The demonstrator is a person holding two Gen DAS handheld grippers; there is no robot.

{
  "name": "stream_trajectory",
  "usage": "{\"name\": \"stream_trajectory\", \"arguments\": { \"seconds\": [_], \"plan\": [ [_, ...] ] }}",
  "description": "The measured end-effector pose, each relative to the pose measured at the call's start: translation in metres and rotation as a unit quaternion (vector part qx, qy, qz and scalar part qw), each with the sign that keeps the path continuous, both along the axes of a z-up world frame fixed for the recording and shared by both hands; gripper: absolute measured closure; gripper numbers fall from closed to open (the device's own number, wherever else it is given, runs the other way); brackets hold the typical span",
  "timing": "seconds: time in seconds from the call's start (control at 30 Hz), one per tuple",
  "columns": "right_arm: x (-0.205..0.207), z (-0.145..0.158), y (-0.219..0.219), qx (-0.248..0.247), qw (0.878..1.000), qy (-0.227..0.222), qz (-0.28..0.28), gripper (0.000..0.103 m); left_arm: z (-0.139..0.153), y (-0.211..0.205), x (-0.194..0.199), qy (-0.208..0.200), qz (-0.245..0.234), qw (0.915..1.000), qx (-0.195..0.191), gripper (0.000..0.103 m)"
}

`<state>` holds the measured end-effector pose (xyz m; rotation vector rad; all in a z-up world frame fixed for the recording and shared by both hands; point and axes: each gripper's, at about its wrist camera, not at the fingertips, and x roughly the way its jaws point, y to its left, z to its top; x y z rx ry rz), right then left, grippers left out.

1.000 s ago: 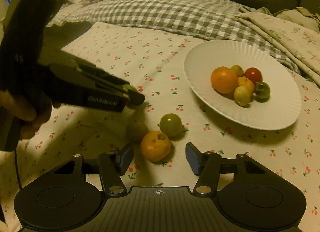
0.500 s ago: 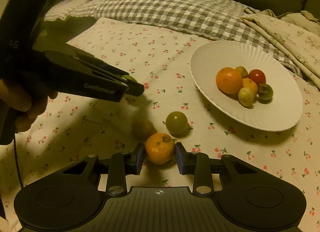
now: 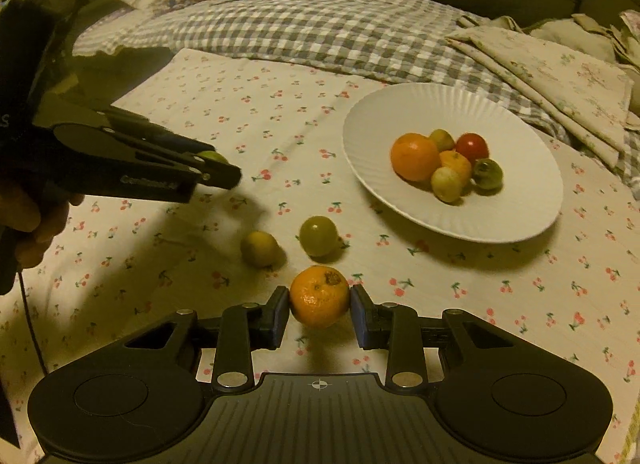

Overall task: Organize fruits
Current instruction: 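Carry both held fruits over the white plate and open both tools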

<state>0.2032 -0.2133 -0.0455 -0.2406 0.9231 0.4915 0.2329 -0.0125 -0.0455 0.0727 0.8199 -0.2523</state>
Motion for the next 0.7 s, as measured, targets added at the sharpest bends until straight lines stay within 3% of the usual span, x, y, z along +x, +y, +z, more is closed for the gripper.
{"name": "stream_trajectory", "arguments": {
  "seconds": [0.47,0.7],
  "plan": [
    [0.024,0.025,-0.047,0.011,0.997,-0.027,-0.077,0.072,0.023,-0.011,0.028,-0.032,0.002,0.9991,-0.026,0.071],
    [0.038,0.031,-0.062,0.014,0.994,-0.039,-0.104,0.072,0.035,-0.033,0.052,-0.057,-0.023,0.9971,-0.046,0.071]
  ]
}}
